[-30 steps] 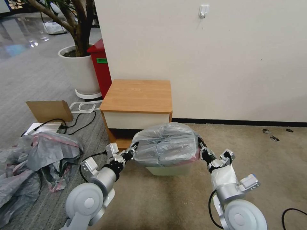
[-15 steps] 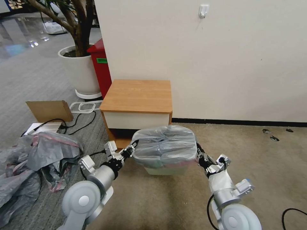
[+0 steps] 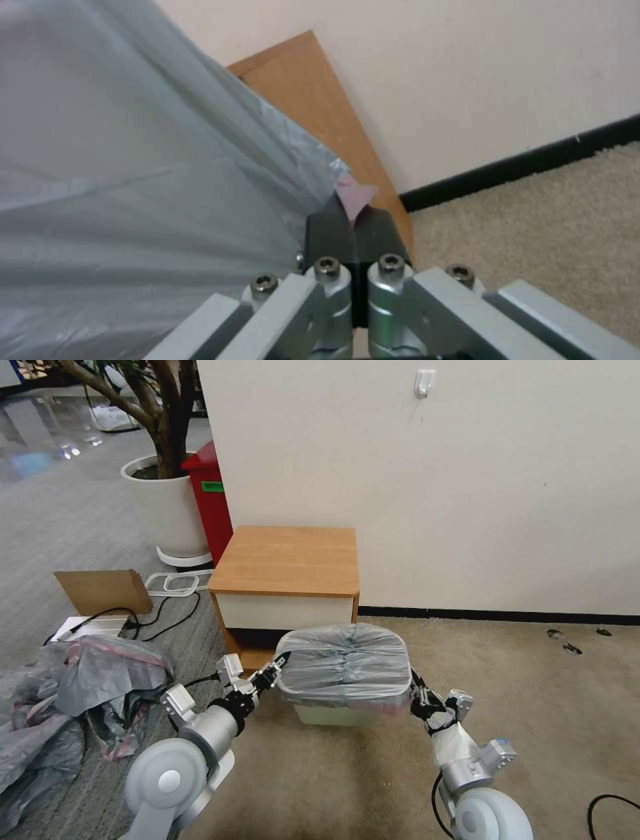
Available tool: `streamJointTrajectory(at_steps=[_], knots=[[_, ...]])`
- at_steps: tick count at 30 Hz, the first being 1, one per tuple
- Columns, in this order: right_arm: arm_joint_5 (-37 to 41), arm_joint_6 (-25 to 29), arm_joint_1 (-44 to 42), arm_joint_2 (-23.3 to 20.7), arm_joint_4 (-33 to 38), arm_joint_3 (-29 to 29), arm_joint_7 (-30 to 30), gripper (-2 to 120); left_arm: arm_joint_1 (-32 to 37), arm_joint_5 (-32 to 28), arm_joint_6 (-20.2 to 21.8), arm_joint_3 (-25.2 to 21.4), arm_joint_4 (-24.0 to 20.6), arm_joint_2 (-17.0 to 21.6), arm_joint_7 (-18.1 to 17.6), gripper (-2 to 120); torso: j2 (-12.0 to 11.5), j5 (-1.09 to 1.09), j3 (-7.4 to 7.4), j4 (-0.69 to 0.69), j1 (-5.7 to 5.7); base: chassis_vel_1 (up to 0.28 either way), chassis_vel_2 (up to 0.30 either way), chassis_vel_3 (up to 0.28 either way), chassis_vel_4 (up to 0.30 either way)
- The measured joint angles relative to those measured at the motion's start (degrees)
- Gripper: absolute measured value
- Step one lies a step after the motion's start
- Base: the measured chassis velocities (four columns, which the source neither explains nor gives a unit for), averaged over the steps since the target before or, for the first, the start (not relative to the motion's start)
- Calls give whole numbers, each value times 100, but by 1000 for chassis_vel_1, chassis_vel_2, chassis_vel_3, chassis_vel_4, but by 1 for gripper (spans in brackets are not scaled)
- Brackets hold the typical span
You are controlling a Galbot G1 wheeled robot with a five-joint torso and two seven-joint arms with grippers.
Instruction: Pick up the garbage bag from the table and place it over the trash can.
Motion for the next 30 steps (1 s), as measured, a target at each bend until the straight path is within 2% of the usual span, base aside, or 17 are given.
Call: streamJointTrajectory(at_steps=[7,17,22,30], knots=[[12,-124,-179,8,531,-147,347,0,77,10,4,-17,-7,-10,17,10,0,-2,0,0,0,0,0,0,0],[-884,147,133,7,-154,-138,433,0,97,-121,93,-20,-97,-9,31,10,0,0,0,1,0,0,0,0,0],[-1800,616,115,14,-273,-153,426,0,77,-349,93,-76,-102,-1,45,10,0,0,0,0,0,0,0,0,0],[-2119,669,144,21,-450,-93,437,0,87,-464,95,-126,-153,1,49,10,0,0,0,0,0,0,0,0,0]])
